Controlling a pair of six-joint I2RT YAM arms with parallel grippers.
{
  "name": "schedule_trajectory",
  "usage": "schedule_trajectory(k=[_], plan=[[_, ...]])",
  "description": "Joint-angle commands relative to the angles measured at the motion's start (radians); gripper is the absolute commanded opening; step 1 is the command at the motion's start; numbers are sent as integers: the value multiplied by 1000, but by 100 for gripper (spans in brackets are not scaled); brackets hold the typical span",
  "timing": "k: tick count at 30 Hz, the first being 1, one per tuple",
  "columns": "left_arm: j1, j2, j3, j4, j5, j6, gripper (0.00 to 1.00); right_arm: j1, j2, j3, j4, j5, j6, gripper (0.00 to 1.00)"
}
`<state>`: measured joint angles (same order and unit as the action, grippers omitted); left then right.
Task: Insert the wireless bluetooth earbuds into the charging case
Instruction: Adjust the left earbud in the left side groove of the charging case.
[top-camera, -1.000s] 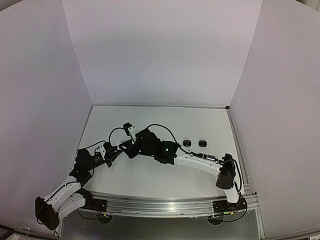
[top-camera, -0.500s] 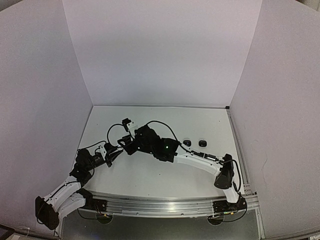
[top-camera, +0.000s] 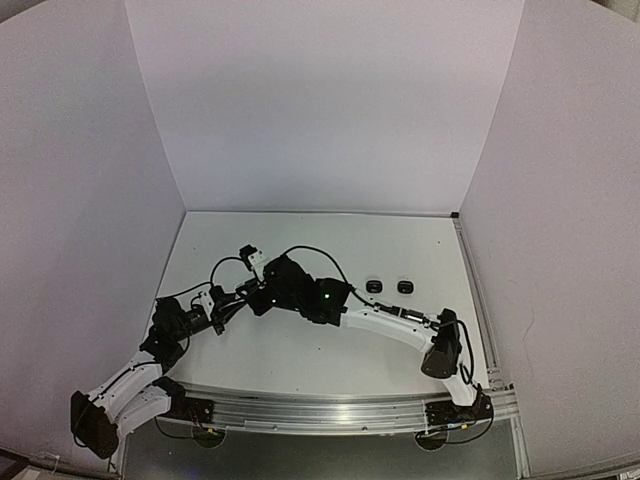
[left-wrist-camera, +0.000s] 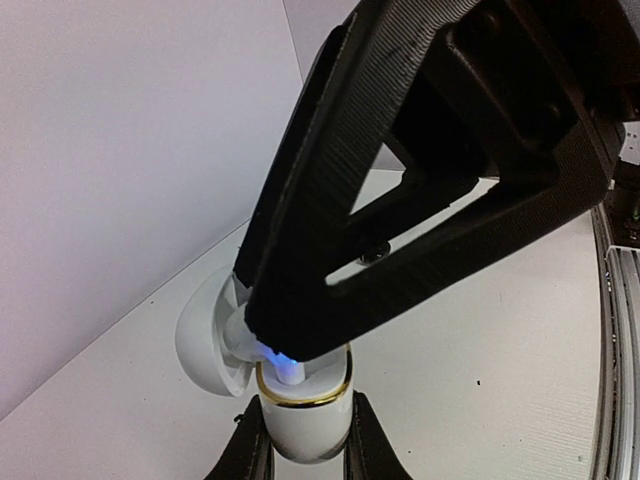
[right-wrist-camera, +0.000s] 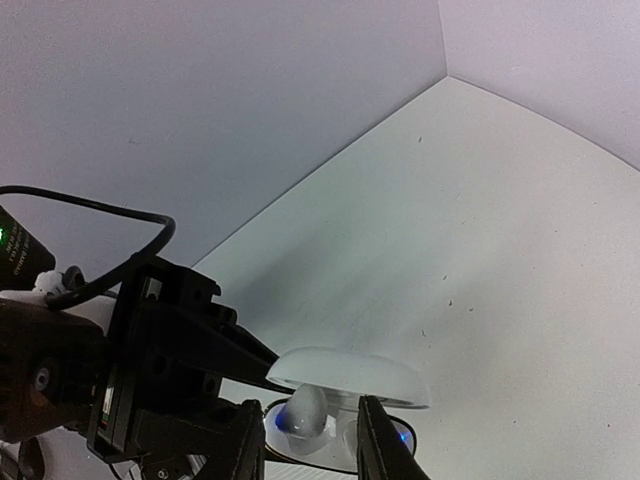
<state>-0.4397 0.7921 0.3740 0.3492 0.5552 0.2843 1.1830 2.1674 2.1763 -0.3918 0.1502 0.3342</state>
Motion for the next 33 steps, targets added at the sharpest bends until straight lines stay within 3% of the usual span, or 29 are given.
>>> schedule_trajectory(k=[1,13,21,33], plan=[[-3,-1,54,29,19,3,0,10,29,59,-17,1,-11,27],[-3,-5,49,30,9,16,0,14,32,60,-25,15,28,11],[-4,-7,7,122,-62,65,0,29,53,80,-24,96,110,1],[-4,4,-1,165,-132,76,0,55,77,92,-15,233,220,0]])
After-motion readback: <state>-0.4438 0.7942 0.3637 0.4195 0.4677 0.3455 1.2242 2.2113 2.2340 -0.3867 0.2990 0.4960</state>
